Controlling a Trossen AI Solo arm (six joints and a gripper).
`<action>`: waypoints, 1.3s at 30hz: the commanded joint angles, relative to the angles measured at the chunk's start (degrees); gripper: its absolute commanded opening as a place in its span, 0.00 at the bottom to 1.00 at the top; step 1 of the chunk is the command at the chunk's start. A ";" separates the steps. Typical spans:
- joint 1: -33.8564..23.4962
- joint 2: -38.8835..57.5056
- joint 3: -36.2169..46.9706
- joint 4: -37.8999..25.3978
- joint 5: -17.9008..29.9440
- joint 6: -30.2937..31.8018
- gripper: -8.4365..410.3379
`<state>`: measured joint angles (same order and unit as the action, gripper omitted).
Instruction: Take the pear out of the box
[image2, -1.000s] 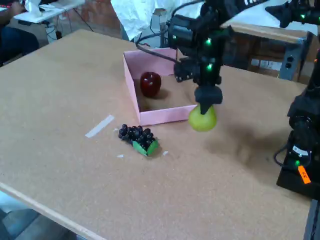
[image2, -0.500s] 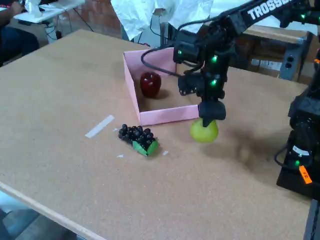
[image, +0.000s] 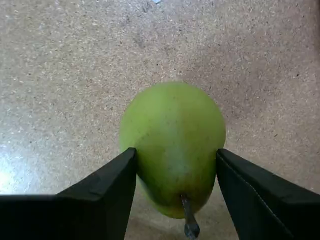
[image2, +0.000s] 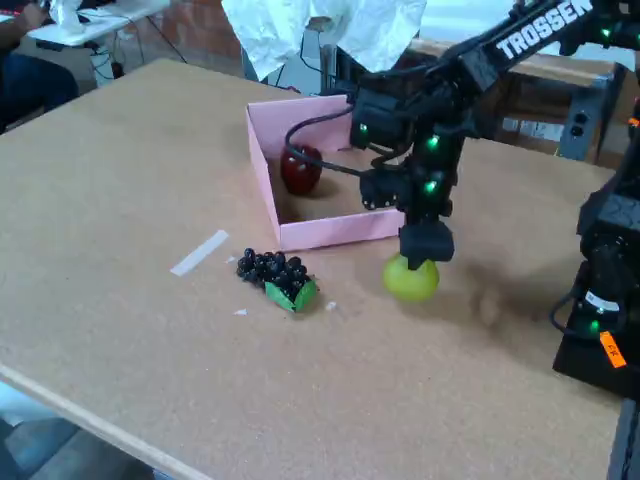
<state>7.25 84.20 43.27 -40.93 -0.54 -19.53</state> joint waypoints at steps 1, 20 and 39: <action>0.42 0.22 -1.88 3.17 0.98 1.18 0.17; 1.14 0.55 -3.50 8.35 1.16 1.38 0.17; 1.25 3.21 -3.54 8.28 0.33 1.51 0.32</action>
<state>8.47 87.29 39.81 -32.27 0.47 -18.06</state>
